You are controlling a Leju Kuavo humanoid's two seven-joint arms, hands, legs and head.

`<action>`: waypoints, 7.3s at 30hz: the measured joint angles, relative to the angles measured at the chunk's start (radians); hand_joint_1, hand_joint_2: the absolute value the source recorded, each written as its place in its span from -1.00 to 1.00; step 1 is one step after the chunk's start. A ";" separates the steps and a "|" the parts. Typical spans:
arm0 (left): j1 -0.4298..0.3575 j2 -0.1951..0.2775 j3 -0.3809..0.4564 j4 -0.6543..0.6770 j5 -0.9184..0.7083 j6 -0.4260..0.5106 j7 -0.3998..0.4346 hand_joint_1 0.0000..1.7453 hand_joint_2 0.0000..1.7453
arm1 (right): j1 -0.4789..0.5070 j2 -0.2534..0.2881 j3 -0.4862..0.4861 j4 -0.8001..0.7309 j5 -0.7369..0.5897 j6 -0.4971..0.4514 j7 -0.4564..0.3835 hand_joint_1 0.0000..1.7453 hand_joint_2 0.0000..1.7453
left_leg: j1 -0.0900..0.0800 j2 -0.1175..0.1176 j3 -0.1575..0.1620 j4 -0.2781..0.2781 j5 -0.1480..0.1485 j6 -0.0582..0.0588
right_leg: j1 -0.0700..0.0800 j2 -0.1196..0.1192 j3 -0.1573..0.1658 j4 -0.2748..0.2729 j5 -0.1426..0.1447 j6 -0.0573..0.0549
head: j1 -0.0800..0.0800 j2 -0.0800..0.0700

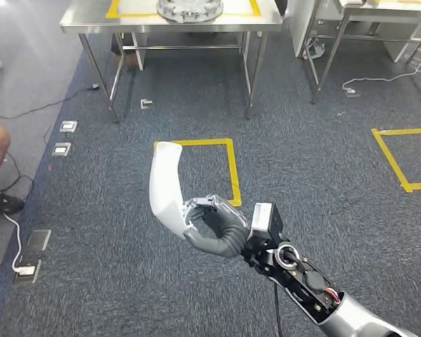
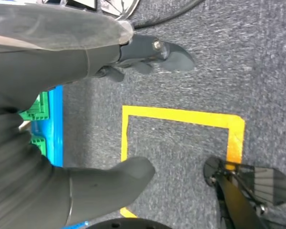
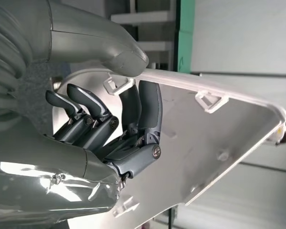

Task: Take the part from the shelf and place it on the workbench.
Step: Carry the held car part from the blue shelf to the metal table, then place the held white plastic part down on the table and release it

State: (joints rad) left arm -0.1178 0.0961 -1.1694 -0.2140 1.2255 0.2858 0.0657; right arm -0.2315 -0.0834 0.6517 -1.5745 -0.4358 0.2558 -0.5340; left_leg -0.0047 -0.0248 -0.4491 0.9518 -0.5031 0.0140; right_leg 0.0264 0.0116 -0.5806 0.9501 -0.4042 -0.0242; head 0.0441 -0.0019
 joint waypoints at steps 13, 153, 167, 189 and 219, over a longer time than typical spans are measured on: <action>0.007 0.005 0.000 0.000 0.000 -0.001 0.000 -1.00 1.00 | 0.000 0.001 0.001 0.000 -0.014 0.004 -0.012 1.00 1.00 | 0.022 0.026 -0.172 0.007 0.118 -0.027 | -0.022 0.004 0.147 -0.021 -0.111 0.030 | -0.037 0.000; -0.004 0.019 0.017 0.000 0.017 0.005 0.004 -1.00 1.00 | -0.028 0.032 0.018 0.007 0.099 -0.060 -0.021 1.00 1.00 | 0.004 0.007 -0.015 0.000 -0.004 -0.009 | -0.027 -0.004 -0.036 0.024 0.016 0.019 | -0.005 0.000; 0.000 0.026 0.017 0.000 0.004 0.008 -0.003 -1.00 1.00 | -0.024 0.034 0.019 0.010 0.113 -0.063 -0.027 1.00 1.00 | -0.005 0.011 -0.168 0.009 0.105 0.000 | -0.012 0.009 0.068 0.020 -0.075 0.007 | -0.033 0.000; -0.001 0.027 0.017 0.000 0.021 0.020 -0.003 -1.00 1.00 | -0.032 0.034 0.029 0.011 0.109 -0.060 -0.023 1.00 1.00 | -0.007 0.008 -0.158 0.006 0.106 0.006 | -0.017 0.006 0.084 0.002 -0.086 0.016 | -0.022 0.000; -0.001 0.027 0.017 0.000 0.020 0.019 -0.004 -1.00 1.00 | -0.033 0.034 0.033 0.011 0.112 -0.060 -0.018 1.00 1.00 | -0.008 0.008 -0.153 -0.002 0.105 0.008 | -0.018 0.006 0.091 -0.007 -0.086 0.017 | -0.024 0.000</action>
State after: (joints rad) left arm -0.1184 0.1232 -1.1521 -0.2138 1.2454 0.3047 0.0620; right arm -0.2642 -0.0492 0.6851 -1.5632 -0.3238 0.1961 -0.5519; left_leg -0.0132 -0.0169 -0.6023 0.9502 -0.3978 0.0219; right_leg 0.0088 0.0181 -0.4900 0.9430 -0.4901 -0.0071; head 0.0203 -0.0019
